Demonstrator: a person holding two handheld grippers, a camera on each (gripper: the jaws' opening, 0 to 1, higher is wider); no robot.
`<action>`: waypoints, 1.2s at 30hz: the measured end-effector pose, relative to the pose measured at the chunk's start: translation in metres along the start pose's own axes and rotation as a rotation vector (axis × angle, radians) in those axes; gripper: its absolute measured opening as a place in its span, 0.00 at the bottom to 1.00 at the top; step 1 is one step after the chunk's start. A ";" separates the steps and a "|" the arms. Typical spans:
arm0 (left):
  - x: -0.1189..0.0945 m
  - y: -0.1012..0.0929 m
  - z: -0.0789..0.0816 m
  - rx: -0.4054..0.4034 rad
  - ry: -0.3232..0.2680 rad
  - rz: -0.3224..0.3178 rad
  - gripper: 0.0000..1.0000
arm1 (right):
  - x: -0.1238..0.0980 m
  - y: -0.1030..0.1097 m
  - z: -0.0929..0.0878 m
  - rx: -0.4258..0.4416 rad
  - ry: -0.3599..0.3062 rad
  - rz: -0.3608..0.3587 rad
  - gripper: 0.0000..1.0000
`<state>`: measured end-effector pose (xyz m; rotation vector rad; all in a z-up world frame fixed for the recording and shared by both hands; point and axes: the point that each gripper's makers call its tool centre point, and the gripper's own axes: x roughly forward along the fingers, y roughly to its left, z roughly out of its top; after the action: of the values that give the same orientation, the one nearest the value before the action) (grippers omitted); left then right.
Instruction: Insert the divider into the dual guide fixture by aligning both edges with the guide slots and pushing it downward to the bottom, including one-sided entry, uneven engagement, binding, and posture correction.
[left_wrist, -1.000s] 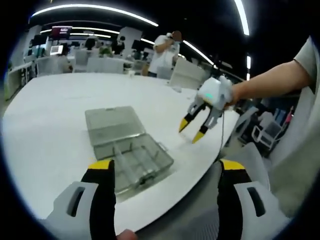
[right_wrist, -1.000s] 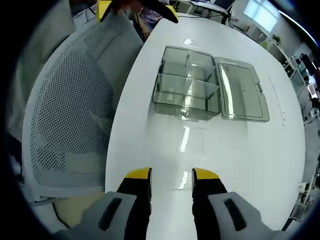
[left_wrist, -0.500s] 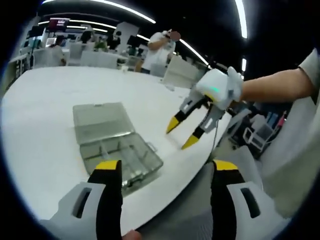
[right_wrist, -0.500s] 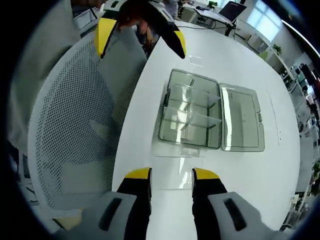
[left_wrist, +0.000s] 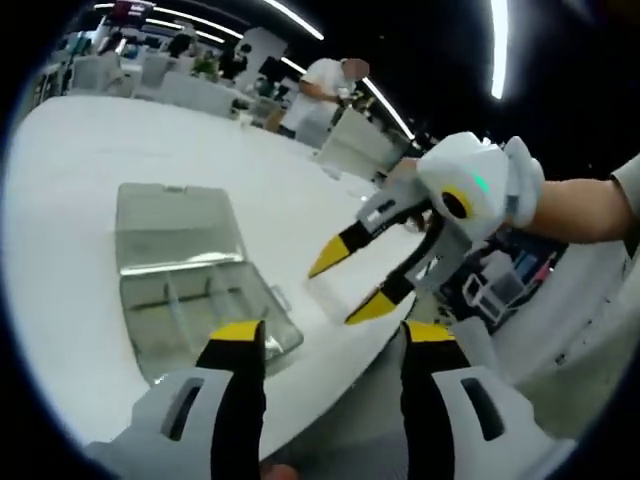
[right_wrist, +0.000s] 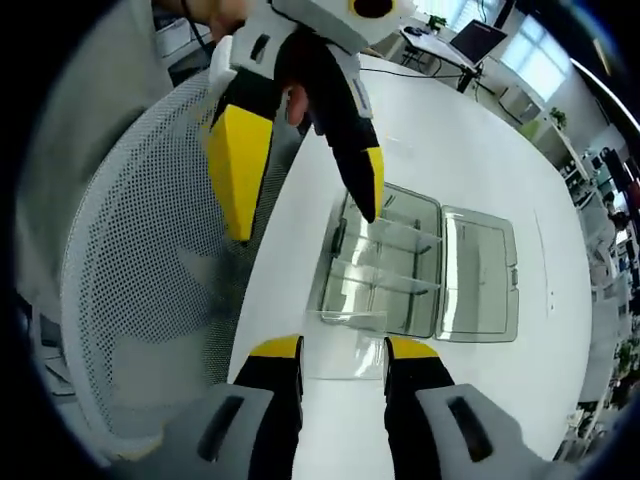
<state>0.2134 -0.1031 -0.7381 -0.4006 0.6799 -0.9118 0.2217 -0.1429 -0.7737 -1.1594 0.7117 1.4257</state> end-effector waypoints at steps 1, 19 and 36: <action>0.002 0.001 0.001 -0.010 -0.002 0.000 0.47 | 0.000 -0.001 0.002 -0.002 -0.001 -0.003 0.26; 0.012 0.011 0.004 -0.214 -0.038 -0.019 0.30 | -0.006 -0.004 0.034 -0.058 -0.050 -0.034 0.26; 0.014 0.014 0.000 -0.362 -0.066 -0.031 0.12 | -0.010 -0.004 0.041 -0.067 -0.063 -0.054 0.26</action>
<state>0.2279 -0.1063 -0.7513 -0.7614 0.7816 -0.8004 0.2144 -0.1082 -0.7496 -1.1719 0.5883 1.4433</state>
